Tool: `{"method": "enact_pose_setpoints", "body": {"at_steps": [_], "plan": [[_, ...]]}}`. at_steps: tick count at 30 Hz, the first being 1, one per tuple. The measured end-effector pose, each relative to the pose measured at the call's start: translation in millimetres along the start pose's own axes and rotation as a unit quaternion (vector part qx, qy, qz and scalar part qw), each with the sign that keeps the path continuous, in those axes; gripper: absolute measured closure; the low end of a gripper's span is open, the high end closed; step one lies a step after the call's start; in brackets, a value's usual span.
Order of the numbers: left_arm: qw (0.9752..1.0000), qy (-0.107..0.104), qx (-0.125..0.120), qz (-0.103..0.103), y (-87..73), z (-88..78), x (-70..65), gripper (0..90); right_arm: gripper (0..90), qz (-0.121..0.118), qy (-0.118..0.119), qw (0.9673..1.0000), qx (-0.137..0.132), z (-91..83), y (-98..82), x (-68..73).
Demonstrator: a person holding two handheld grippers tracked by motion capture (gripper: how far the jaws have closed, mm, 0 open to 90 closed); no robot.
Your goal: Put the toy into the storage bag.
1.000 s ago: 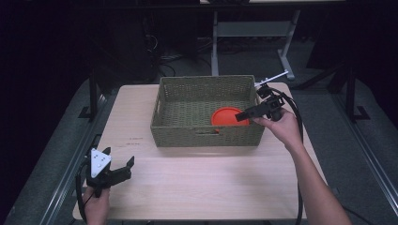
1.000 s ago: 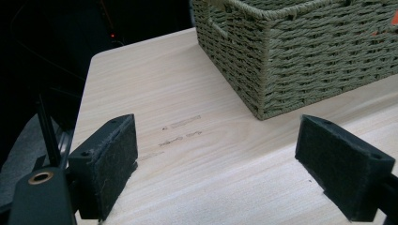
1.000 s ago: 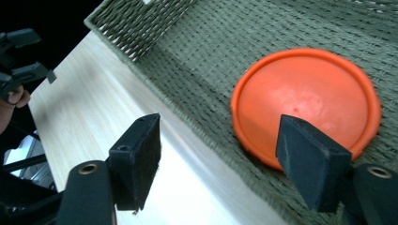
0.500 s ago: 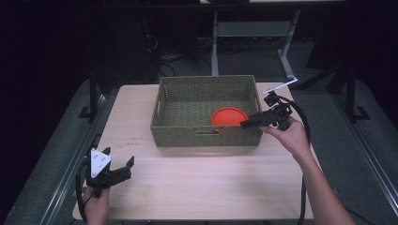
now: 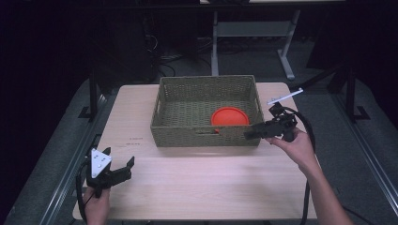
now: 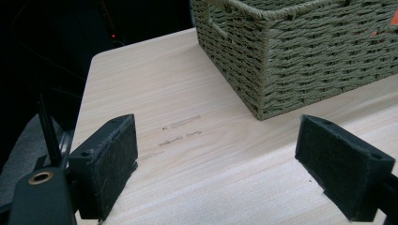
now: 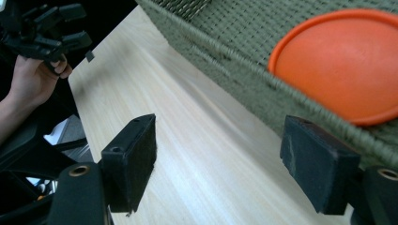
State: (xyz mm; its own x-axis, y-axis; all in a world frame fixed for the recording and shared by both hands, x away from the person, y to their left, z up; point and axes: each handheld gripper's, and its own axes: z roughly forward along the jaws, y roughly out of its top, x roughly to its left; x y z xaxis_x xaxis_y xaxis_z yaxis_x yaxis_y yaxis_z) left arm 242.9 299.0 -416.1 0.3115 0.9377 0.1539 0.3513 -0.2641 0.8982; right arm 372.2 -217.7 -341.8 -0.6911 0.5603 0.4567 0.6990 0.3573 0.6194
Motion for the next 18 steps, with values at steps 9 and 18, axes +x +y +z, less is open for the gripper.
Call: {"method": "enact_pose_setpoints", "body": {"at_steps": [9,18], "plan": [[1.0000,0.001,0.002,0.001,0.1,-0.1,-0.4,12.8,26.4,0.000,0.003,1.0000,0.000,-2.9,-17.3,-2.2],[1.0000,0.002,0.003,0.004,0.0,-0.3,0.0,12.8,25.4,0.005,0.012,0.9999,0.000,-2.8,-36.2,-8.7]]}}
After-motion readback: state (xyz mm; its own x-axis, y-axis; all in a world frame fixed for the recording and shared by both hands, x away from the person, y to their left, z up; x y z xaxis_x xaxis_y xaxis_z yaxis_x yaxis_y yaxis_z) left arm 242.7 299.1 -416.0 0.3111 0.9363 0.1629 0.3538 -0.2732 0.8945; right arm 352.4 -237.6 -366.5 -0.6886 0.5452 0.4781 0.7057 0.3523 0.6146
